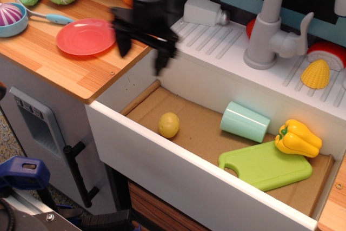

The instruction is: Put potato on plate

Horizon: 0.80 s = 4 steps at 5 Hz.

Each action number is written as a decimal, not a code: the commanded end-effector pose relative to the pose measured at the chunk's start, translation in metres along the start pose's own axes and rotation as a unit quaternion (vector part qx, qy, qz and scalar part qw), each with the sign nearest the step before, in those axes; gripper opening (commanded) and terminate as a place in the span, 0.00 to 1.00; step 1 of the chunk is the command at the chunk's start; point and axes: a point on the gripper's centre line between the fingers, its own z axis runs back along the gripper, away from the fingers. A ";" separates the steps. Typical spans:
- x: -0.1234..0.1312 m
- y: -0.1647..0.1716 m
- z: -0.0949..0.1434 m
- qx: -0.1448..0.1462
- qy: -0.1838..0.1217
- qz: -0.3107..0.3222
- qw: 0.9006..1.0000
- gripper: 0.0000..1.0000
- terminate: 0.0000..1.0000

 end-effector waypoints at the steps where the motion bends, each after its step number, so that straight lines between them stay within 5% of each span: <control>1: 0.008 -0.019 -0.025 -0.010 -0.019 0.021 1.000 1.00 0.00; 4: 0.010 -0.030 -0.078 -0.022 -0.022 0.066 0.997 1.00 0.00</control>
